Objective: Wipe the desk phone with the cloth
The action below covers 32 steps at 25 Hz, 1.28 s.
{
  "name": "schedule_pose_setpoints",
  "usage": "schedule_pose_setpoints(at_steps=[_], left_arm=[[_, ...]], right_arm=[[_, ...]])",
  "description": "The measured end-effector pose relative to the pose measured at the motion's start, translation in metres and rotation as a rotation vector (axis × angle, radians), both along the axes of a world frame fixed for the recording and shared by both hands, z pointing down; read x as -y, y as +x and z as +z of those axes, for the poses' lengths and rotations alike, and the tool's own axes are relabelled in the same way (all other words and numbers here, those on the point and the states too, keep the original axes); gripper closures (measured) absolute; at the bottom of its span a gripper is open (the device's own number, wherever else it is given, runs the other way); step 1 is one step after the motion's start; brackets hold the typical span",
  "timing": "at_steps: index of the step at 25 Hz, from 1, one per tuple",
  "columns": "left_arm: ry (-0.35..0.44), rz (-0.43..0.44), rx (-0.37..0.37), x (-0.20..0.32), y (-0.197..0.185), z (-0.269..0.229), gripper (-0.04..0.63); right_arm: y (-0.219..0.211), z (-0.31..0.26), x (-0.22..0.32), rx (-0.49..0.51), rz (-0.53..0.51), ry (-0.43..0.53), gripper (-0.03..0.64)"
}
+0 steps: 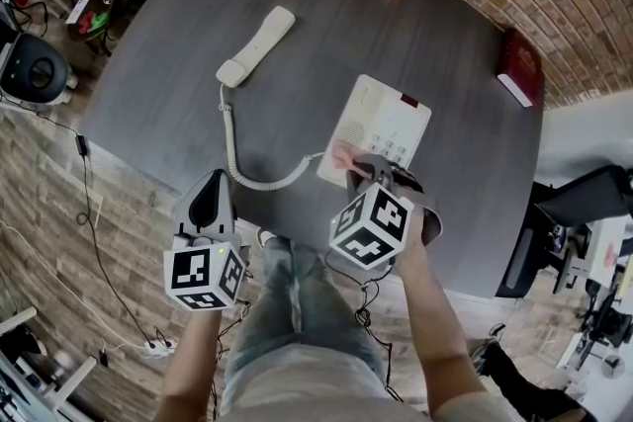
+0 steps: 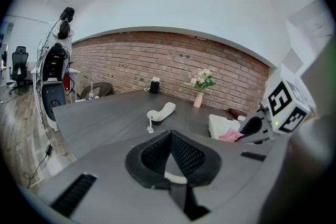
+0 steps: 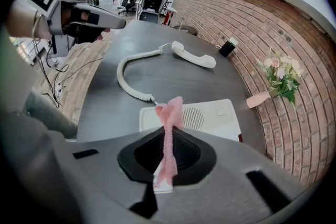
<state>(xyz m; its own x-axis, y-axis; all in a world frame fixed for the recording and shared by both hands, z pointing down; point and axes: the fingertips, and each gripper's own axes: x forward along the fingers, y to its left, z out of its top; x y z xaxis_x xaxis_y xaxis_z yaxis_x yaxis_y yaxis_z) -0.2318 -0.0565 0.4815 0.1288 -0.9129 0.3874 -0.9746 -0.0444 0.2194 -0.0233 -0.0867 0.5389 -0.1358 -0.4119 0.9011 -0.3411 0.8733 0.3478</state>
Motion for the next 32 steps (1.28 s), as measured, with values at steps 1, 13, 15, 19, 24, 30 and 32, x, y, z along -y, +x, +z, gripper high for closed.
schedule_pose_setpoints(at_steps=[1,13,15,19,24,30,32], left_arm=[[-0.001,0.000,-0.001,0.000,0.000,0.001,0.592],[-0.009,0.014,-0.013,0.002,0.005,0.007,0.592],[-0.009,0.017,-0.014,0.002,0.006,0.008,0.592],[-0.011,0.022,-0.018,0.002,0.007,0.009,0.592],[-0.009,0.024,-0.015,0.003,0.008,0.007,0.592],[-0.004,0.027,-0.016,0.004,0.010,0.004,0.592],[-0.001,0.028,-0.016,0.005,0.011,0.002,0.592]], right_arm=[[-0.001,0.000,-0.001,0.000,-0.002,-0.002,0.597],[-0.009,0.011,-0.023,0.036,-0.007,-0.070,0.597],[-0.011,0.012,-0.027,0.042,-0.007,-0.080,0.597],[-0.013,0.015,-0.035,0.051,-0.005,-0.097,0.597],[-0.013,0.015,-0.043,0.068,0.002,-0.119,0.597],[-0.014,0.017,-0.052,0.078,-0.001,-0.141,0.597],[-0.016,0.016,-0.055,0.092,-0.002,-0.155,0.597]])
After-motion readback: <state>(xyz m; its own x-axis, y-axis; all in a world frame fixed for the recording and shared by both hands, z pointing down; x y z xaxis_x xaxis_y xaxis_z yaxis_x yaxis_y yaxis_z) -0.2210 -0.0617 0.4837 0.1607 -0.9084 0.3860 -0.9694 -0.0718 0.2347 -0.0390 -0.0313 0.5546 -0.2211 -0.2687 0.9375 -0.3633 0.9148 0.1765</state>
